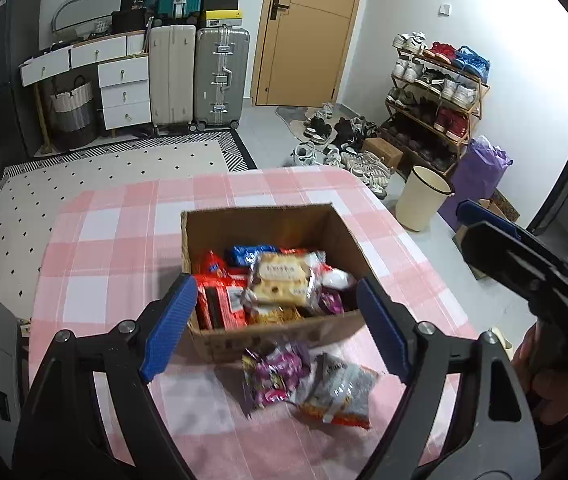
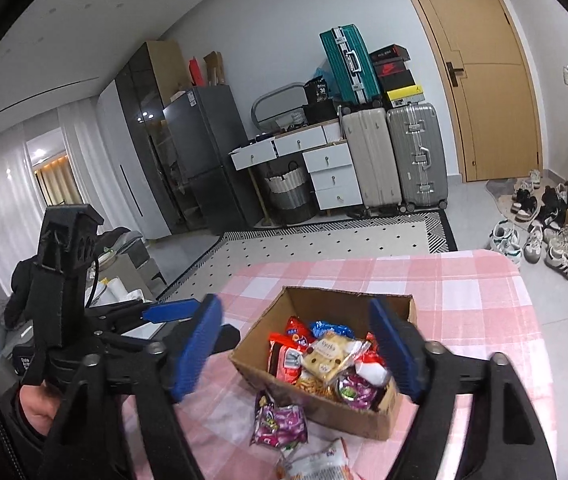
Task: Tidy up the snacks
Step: 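Carry both packets over the box and open both tools to drop them, then move both open tools back toward the purple bag and white noodle bag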
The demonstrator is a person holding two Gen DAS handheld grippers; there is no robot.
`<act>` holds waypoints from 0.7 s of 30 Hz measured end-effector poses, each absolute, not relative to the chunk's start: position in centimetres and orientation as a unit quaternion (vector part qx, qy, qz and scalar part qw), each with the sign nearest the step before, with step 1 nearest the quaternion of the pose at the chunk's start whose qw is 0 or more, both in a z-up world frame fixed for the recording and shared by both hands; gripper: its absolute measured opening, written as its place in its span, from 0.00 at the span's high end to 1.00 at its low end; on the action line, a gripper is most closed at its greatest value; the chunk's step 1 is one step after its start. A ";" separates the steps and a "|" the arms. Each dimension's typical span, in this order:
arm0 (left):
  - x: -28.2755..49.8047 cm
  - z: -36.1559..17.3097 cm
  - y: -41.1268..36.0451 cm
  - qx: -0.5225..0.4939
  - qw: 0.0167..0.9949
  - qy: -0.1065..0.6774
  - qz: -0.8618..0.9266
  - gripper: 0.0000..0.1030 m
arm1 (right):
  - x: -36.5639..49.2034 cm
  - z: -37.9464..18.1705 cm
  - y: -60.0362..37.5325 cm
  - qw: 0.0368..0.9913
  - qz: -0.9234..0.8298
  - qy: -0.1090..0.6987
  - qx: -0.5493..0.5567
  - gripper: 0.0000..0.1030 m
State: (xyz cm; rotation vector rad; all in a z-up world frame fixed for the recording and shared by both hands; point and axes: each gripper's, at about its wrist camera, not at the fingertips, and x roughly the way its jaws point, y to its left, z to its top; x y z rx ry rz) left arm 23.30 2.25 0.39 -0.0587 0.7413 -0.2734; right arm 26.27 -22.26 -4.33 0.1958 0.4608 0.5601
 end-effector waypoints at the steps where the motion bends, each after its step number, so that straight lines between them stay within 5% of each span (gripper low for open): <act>1: 22.7 0.3 2.2 -0.032 0.923 0.361 -0.133 0.22 | 25.9 -4.4 -22.3 0.929 0.275 0.226 0.097 0.18; 21: 13.4 -3.4 1.8 -0.065 0.918 0.373 -0.119 0.14 | 18.5 -8.1 -24.0 0.928 0.263 0.237 0.114 0.08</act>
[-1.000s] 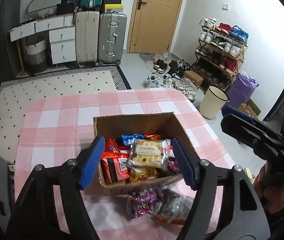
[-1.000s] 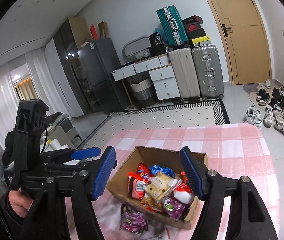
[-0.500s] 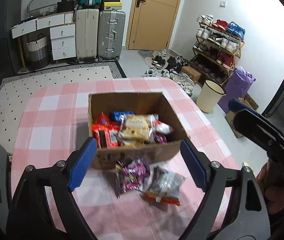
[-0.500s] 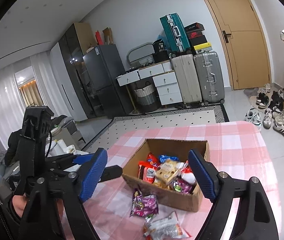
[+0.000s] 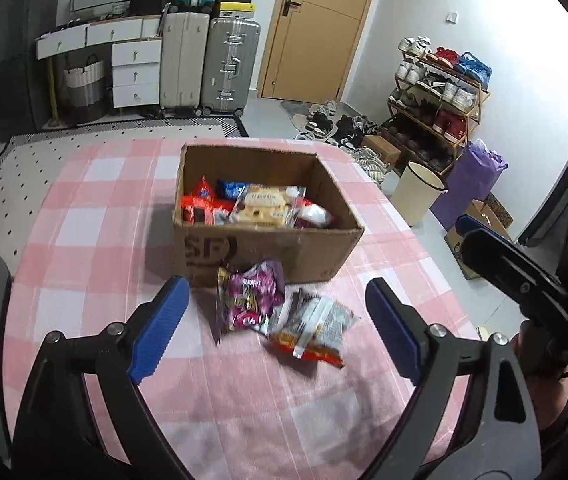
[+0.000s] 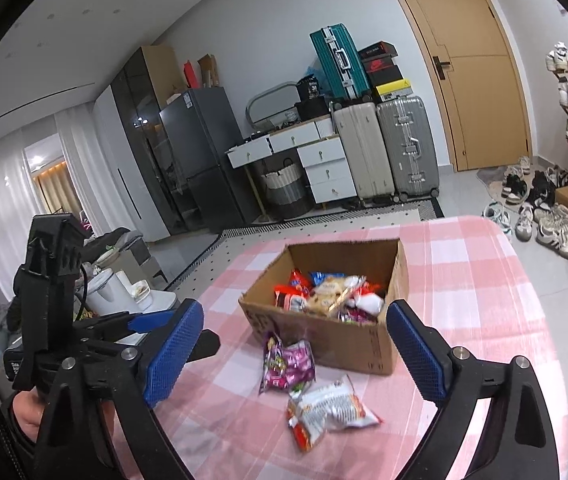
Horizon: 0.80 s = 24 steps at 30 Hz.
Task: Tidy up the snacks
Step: 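Move both open tools back toward the purple bag and white noodle bag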
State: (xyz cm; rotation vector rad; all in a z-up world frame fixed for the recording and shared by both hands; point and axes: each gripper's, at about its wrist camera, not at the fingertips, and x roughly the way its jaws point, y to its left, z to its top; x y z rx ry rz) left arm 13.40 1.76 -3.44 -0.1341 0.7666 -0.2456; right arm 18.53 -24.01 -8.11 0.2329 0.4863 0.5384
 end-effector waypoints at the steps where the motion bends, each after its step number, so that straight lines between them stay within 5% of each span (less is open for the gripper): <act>1: 13.0 -3.7 1.8 -0.069 0.918 0.372 -0.119 0.13 | 18.3 -8.3 -24.0 0.929 0.262 0.238 0.113 0.07; 6: 10.8 -4.7 2.4 -0.078 0.921 0.367 -0.111 0.01 | 16.9 -9.3 -24.4 0.928 0.257 0.244 0.113 0.05; 24: 7.7 -8.8 3.9 -0.084 0.918 0.373 -0.103 0.01 | 14.0 -14.3 -22.6 0.916 0.266 0.288 0.083 0.03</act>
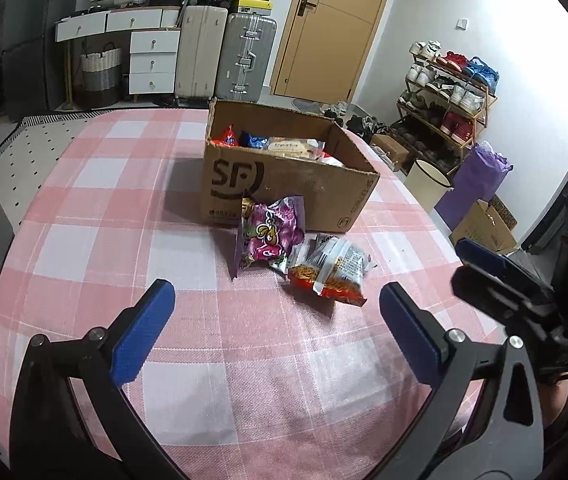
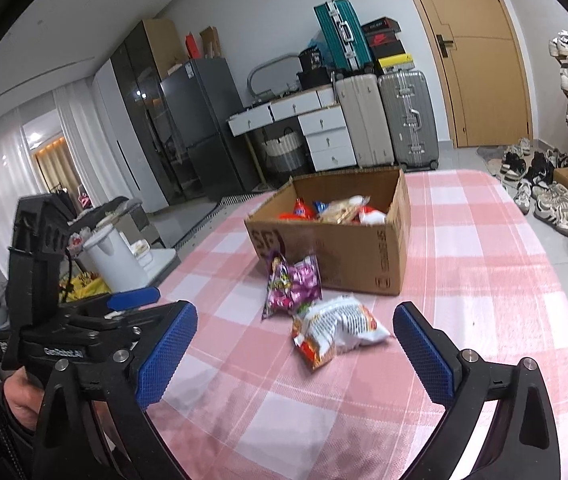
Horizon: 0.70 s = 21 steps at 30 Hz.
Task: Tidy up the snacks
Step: 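Move both open tools back toward the purple bag and white noodle bag, then grasp the white noodle-snack bag with the right tool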
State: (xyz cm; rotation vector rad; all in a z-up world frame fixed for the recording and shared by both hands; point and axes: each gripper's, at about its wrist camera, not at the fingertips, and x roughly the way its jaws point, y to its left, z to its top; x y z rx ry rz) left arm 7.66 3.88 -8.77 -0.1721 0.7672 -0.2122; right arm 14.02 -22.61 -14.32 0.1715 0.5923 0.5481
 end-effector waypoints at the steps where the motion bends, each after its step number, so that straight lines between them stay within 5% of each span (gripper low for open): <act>1: 7.8 -9.0 3.9 -0.084 0.917 0.375 -0.104 0.01 | 14.2 -14.6 -22.5 0.916 0.266 0.291 0.080 0.03; 21: 11.8 -14.2 4.4 -0.088 0.895 0.425 -0.102 0.01 | 22.9 -21.3 -19.9 0.891 0.254 0.372 0.055 0.02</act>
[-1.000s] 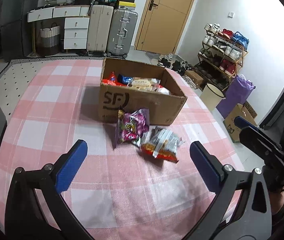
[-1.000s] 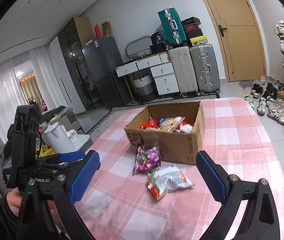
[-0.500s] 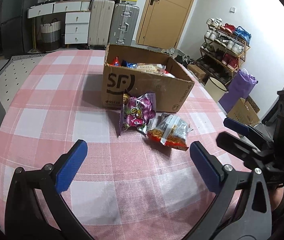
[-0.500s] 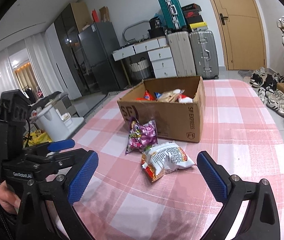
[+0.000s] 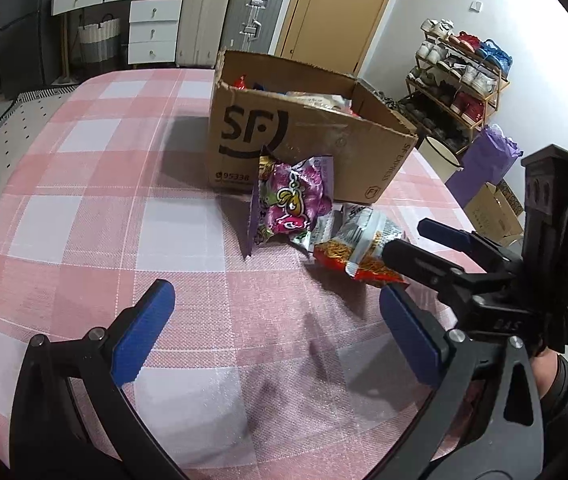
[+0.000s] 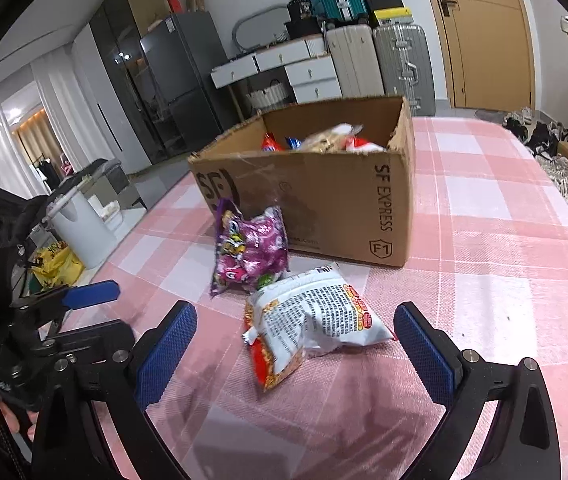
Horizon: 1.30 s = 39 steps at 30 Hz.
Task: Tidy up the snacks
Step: 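Grasp the white noodle-snack bag with the right tool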
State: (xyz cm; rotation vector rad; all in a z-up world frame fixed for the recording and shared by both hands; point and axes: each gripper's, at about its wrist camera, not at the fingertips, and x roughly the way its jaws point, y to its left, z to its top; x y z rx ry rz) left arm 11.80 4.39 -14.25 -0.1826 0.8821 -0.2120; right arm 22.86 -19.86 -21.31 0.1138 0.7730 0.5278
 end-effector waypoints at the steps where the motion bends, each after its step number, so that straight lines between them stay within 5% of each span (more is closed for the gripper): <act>1: 11.9 -14.4 4.4 -0.089 0.894 0.427 -0.102 0.01 | 23.2 -21.5 -19.7 0.889 0.254 0.376 0.052 0.02; 15: 13.3 -16.2 4.3 -0.084 0.884 0.450 -0.095 0.01 | 25.5 -23.9 -18.5 0.879 0.257 0.401 0.040 0.03; 24: 13.4 -16.4 4.3 -0.084 0.883 0.454 -0.088 0.01 | 25.7 -24.6 -18.2 0.874 0.261 0.409 0.036 0.22; 28: 13.2 -16.3 4.4 -0.084 0.883 0.454 -0.085 0.01 | 25.2 -24.5 -18.1 0.873 0.274 0.402 0.031 0.40; 39: 12.6 -15.7 4.2 -0.076 0.887 0.449 -0.082 0.01 | 23.1 -22.9 -19.8 0.878 0.278 0.385 0.054 0.43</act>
